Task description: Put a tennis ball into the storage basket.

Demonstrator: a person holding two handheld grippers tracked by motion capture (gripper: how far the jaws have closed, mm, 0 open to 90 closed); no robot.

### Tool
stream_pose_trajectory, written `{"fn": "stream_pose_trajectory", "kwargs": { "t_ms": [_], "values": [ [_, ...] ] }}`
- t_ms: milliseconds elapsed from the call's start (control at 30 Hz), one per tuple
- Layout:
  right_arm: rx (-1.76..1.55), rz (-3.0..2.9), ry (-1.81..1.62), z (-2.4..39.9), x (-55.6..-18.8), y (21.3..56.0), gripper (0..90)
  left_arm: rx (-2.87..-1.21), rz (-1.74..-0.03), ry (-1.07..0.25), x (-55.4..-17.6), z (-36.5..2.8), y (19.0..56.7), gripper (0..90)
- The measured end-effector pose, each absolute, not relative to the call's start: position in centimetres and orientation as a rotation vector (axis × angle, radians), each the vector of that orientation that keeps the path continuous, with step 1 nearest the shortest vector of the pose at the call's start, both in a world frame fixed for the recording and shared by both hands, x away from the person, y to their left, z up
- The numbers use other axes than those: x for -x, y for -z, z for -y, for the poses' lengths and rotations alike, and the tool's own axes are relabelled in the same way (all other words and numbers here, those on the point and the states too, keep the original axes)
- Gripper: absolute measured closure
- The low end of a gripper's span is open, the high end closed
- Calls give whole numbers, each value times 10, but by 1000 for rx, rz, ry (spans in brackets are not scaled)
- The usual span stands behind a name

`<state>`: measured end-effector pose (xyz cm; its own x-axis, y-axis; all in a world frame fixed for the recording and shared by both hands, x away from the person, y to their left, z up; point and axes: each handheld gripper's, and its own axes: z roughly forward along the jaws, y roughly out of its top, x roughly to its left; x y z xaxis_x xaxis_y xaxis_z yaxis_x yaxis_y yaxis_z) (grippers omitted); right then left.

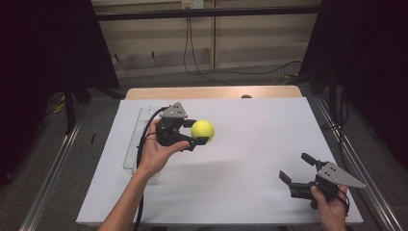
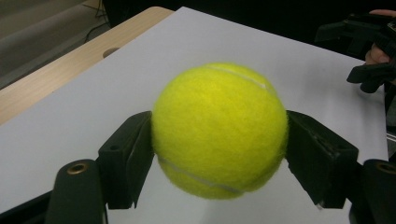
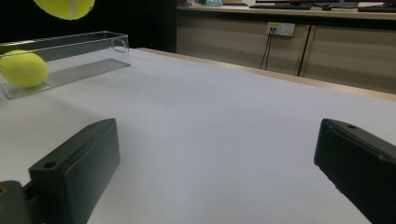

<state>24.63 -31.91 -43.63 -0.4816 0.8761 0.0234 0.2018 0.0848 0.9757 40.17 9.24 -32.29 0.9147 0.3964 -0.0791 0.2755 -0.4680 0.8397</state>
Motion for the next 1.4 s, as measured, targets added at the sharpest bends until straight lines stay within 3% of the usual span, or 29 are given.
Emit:
{"fn": "stream_pose_trajectory", "kwargs": {
  "t_ms": [1400],
  "values": [
    [-1057,-1766,-1432,319,-246,436,0,-1959,-592,-245,-397,-176,297,270]
  ]
}}
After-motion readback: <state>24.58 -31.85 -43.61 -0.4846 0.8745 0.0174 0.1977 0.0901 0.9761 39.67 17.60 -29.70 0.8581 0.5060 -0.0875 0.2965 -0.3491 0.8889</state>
